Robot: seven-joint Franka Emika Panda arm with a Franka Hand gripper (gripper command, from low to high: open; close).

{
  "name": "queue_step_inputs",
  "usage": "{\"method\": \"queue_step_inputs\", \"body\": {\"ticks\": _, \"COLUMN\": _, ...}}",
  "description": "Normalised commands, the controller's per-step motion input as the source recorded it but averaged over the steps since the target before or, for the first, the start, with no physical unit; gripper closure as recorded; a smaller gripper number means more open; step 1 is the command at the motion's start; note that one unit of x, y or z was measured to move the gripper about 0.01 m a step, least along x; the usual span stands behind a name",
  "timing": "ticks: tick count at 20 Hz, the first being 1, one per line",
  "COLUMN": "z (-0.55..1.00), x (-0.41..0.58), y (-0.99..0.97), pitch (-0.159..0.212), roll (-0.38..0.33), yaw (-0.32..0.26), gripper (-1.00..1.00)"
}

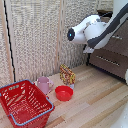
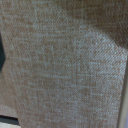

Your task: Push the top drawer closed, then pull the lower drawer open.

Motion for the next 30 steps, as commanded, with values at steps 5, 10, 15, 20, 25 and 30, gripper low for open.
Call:
{"method": "queue_step_inputs", "body": {"ticks": 5, "z": 0.22, "x": 0.000, "y": -0.56, "pitch": 0.000, "roll": -0.068, "yaw": 0.134, "gripper": 1.00}}
{"method": "queue_step_inputs", "body": {"ticks": 10, "z": 0.21, "x": 0.000, "y": -0.77, "pitch": 0.000, "roll": -0.014, "yaw": 0.128, "gripper": 1.00}}
{"method": "queue_step_inputs", "body": {"ticks": 15, "z": 0.22, "x": 0.000, "y": -0.76, "pitch": 0.000, "roll": -0.002, "yaw": 0.136, "gripper": 1.00}}
{"method": "queue_step_inputs", "body": {"ticks": 20, "z": 0.17, "x": 0.000, "y": -0.68, "pitch": 0.000, "roll": -0.013, "yaw": 0.162, "gripper": 1.00}}
{"method": "queue_step_inputs", "body": {"ticks": 25, "z": 0.11, "x": -0.002, "y": -0.64, "pitch": 0.000, "roll": -0.037, "yaw": 0.174, "gripper": 1.00}}
{"method": "queue_step_inputs", "body": {"ticks": 30, "z": 0.05, "x": 0.000, "y": -0.47, "pitch": 0.000, "roll": -0.037, "yaw": 0.172, "gripper": -1.00}}
